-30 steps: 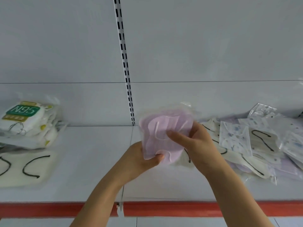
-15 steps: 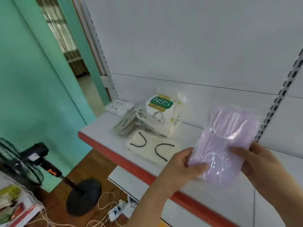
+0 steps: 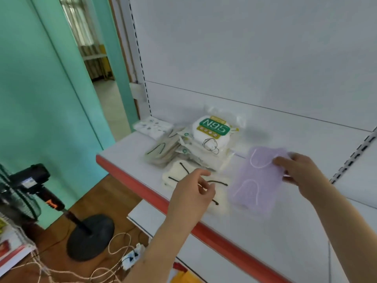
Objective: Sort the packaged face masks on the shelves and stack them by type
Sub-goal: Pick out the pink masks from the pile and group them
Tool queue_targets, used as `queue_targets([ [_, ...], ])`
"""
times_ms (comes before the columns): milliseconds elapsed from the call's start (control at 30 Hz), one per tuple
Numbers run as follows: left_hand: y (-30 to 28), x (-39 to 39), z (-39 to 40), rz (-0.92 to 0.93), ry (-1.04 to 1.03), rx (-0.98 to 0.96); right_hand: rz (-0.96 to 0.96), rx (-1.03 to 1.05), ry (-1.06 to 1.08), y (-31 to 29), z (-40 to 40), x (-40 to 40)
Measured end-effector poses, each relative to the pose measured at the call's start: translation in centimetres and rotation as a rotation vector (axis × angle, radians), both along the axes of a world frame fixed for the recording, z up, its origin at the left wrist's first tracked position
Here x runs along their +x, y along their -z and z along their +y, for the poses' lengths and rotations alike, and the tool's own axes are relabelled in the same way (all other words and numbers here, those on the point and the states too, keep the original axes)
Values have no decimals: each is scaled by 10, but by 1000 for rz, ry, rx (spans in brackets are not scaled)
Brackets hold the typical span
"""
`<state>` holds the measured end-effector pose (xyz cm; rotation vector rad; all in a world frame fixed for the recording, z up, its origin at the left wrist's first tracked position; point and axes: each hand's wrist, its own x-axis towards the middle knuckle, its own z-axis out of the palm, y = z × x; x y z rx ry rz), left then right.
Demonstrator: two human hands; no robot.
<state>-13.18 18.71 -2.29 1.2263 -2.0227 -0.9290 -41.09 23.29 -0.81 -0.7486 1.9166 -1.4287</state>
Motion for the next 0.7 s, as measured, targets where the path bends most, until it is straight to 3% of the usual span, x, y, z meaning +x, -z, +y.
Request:
queue_targets([
  [67,13,-3,-2,-174,31,-224,95,134,4,20,-2,-10],
  [133,24,-8,-3,-244,99,-297,199,171,94,37,-7,-14],
  [233,31,-18,-3,-293,135,-328,264,160,208,43,-17,-4],
  [433,39,-29,-8,-651,239,-310,348,240,228,47,-7,0],
  [533,35,-39,-3,-597,221,-299,384,261,221,46,4,-5],
  [633,24,-62,14,-383,260,-381,393,274,154,37,23,-3],
  [700,16,-86,35,-209,327,-427,515,269,141,28,54,-9],
])
